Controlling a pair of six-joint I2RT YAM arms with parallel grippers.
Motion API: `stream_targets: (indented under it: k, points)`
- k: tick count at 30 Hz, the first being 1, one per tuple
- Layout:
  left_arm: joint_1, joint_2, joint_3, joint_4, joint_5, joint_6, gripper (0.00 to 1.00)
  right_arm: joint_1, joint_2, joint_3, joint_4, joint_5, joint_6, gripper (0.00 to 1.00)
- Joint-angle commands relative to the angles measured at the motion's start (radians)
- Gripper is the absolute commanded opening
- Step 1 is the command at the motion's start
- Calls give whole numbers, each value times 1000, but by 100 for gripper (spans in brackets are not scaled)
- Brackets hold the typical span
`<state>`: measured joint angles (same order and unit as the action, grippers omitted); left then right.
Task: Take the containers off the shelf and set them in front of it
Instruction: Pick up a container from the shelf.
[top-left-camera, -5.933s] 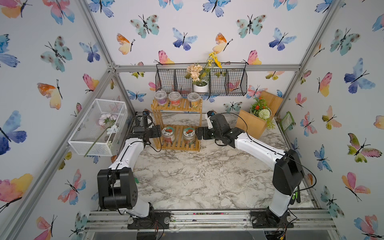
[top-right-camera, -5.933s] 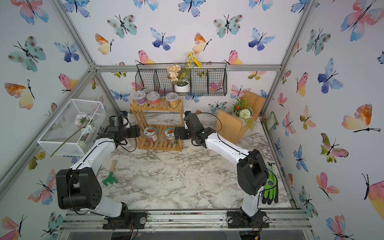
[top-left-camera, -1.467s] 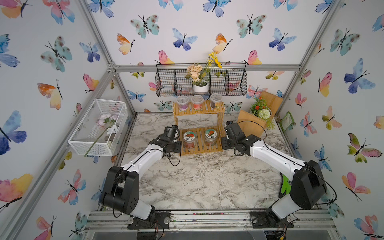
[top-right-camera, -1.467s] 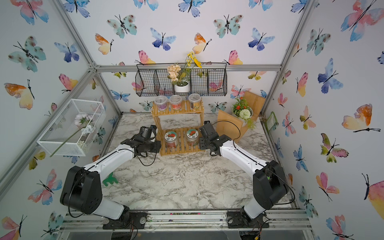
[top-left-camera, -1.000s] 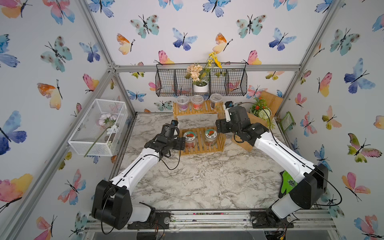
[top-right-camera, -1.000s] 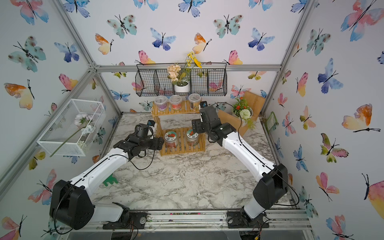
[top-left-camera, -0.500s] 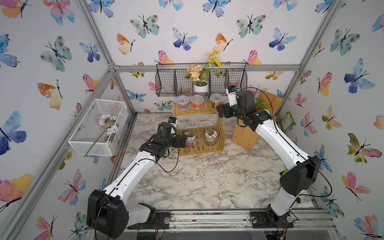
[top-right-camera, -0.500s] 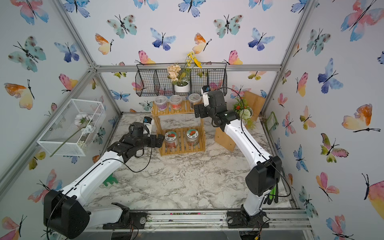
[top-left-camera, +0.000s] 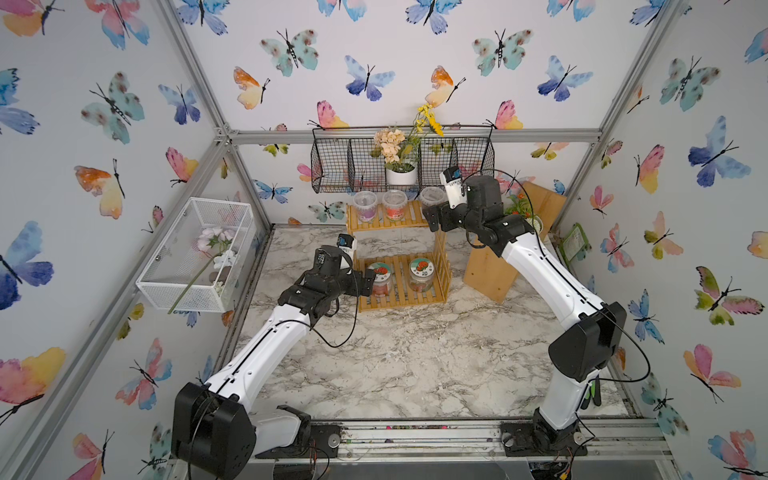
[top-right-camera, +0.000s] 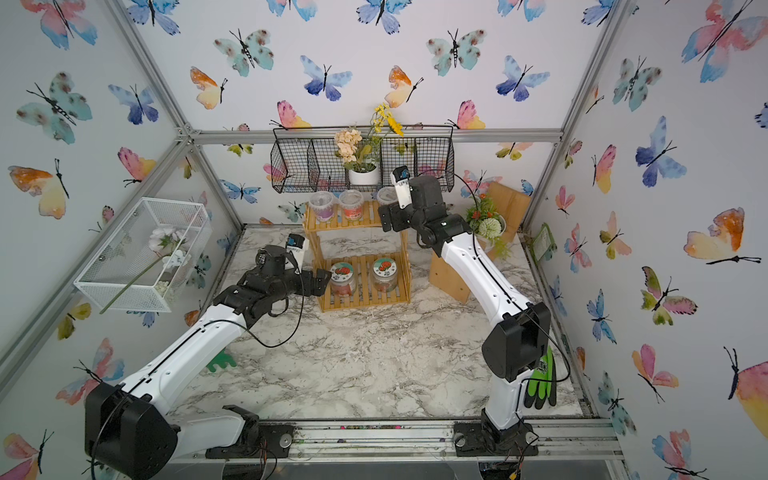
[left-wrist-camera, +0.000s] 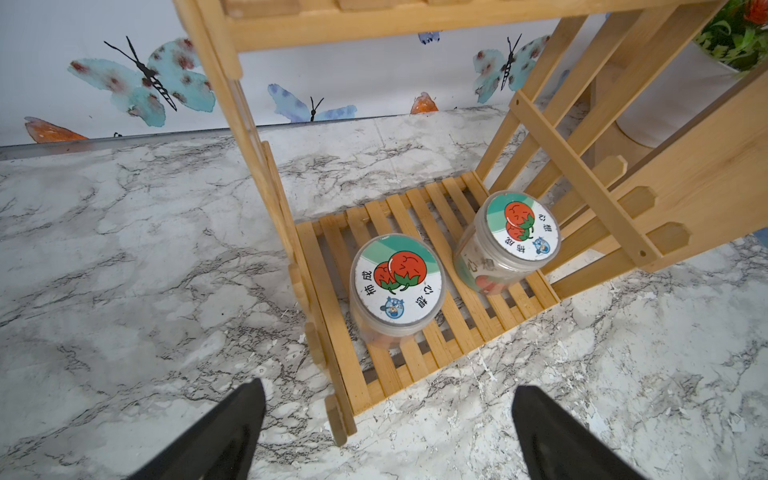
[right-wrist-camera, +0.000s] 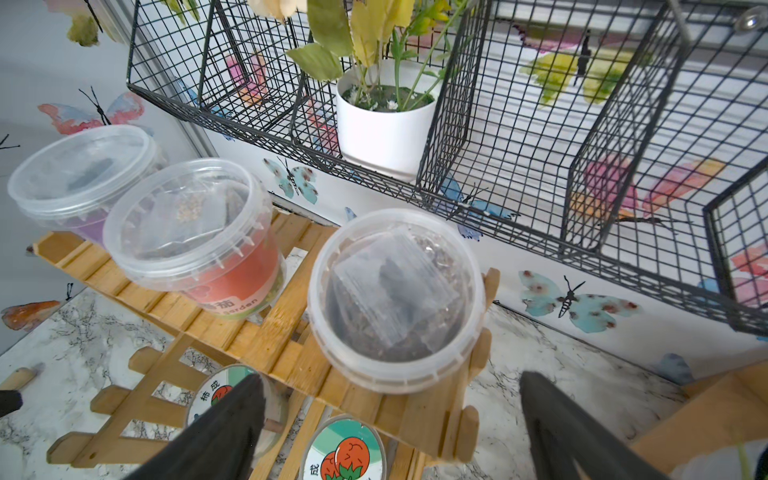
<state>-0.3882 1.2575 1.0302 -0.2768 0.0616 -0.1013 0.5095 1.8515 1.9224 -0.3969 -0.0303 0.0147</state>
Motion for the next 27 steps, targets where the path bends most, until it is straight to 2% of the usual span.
stream_targets:
  k: [1, 20, 27]
  points:
    - [-2, 3, 3, 21, 34, 3, 99, 0, 36, 46, 36, -8, -15, 98]
    - [-3, 10, -4, 25, 38, 10, 99, 0, 138, 131, 72, 5, -32, 98]
    - [-3, 11, -10, 31, 36, 7, 99, 0, 158, 149, 85, -2, -34, 94]
